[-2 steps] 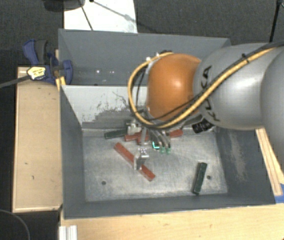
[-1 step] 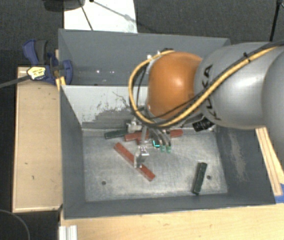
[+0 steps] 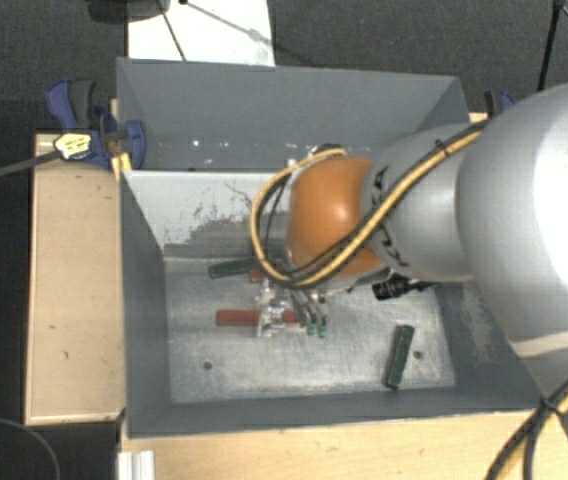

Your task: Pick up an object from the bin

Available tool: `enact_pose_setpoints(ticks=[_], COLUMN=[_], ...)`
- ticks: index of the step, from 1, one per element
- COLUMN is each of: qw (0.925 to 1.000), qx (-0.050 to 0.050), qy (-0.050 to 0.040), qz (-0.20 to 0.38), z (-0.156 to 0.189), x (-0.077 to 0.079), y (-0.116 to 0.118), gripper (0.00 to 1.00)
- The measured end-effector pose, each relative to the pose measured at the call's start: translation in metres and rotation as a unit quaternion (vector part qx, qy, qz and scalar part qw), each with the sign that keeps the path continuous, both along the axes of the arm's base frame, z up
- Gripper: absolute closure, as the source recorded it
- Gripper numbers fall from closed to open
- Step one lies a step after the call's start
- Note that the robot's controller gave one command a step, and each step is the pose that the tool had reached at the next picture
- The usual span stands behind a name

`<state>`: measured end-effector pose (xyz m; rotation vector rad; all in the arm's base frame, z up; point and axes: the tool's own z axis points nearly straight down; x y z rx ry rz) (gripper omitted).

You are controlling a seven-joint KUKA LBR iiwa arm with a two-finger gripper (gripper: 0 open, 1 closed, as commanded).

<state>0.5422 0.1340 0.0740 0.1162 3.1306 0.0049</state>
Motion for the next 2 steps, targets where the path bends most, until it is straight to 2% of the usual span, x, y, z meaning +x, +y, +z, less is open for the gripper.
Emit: enact_pose_setpoints(ticks=[1, 2], qw=[1.0000, 1.0000], qx=[0.000, -0.001], qy=[0.0000, 0.0032], qz=[-0.001, 0.009], z=[0.000, 0.142], x=[0.000, -0.013], y=[0.000, -0.003], gripper=[1.00, 1.00])
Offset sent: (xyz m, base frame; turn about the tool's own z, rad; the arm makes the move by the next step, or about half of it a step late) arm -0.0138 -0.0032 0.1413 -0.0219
